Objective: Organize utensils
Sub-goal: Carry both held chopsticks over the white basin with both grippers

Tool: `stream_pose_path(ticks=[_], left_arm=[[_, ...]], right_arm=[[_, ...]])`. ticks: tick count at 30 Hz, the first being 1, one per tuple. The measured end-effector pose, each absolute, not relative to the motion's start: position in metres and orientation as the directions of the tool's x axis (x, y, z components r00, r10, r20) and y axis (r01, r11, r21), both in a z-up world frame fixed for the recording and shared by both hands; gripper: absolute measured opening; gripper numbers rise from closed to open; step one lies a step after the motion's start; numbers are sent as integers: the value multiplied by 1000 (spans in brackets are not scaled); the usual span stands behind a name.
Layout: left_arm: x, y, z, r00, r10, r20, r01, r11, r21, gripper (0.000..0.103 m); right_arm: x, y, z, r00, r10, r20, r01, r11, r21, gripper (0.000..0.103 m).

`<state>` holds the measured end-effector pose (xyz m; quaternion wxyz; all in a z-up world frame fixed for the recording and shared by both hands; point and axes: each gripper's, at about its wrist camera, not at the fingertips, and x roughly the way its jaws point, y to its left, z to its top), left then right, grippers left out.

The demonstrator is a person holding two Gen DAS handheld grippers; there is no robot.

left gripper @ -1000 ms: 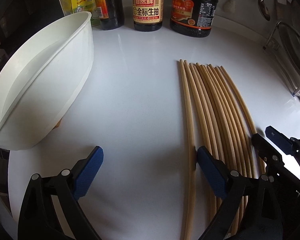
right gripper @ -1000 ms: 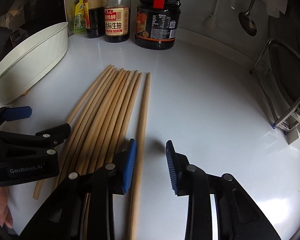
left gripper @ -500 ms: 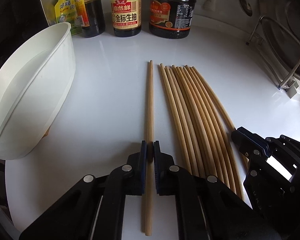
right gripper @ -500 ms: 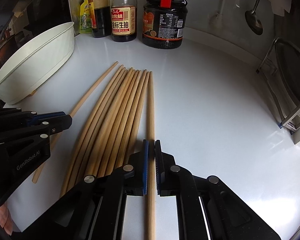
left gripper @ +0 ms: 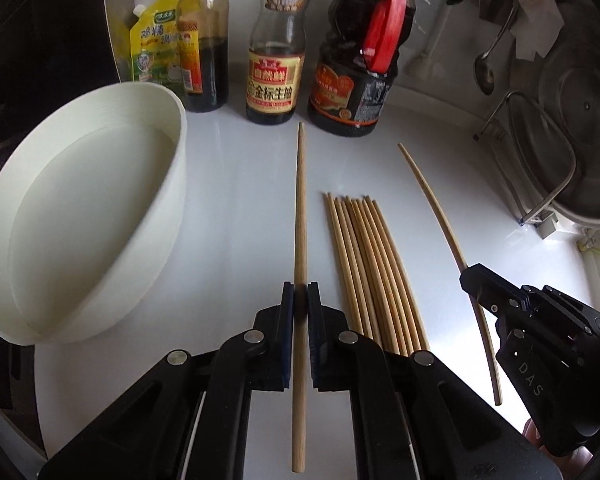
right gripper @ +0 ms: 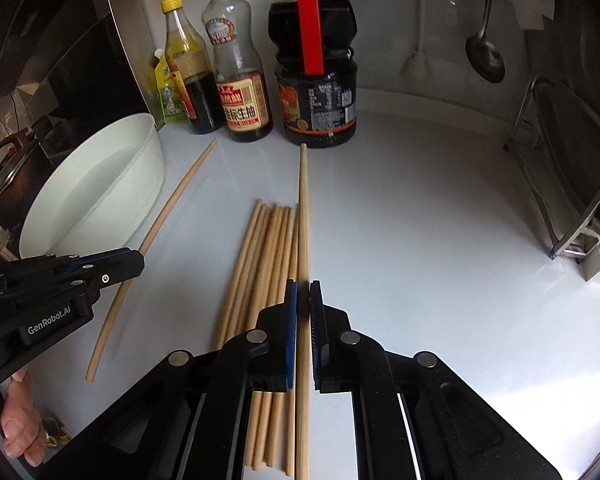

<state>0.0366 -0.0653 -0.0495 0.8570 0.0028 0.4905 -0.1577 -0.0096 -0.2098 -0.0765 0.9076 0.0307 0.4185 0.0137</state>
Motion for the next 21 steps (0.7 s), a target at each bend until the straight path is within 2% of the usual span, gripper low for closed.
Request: stream_pose_path(ticks=[4,10,16,21], left_arm=[[50,-32,-14,529,-267,-805,241,957,-159,7],[77,41,9,589,-185,-787,163,981,-109,7],[108,108,-4,586,-111,-803,92,993,-71,7],[129,137,-28,547,-102,-831,86,994,-65,7]], right_arm=[[6,-180,-46,683,96,-724,-44,995,91,6],[46,-112,-24,693,189,-696,-138,982,129,6],[93,-38,-28,660,261,-705,-227,963,144,6],[127,2,-48,611,288,-738,-243,955,172,6]])
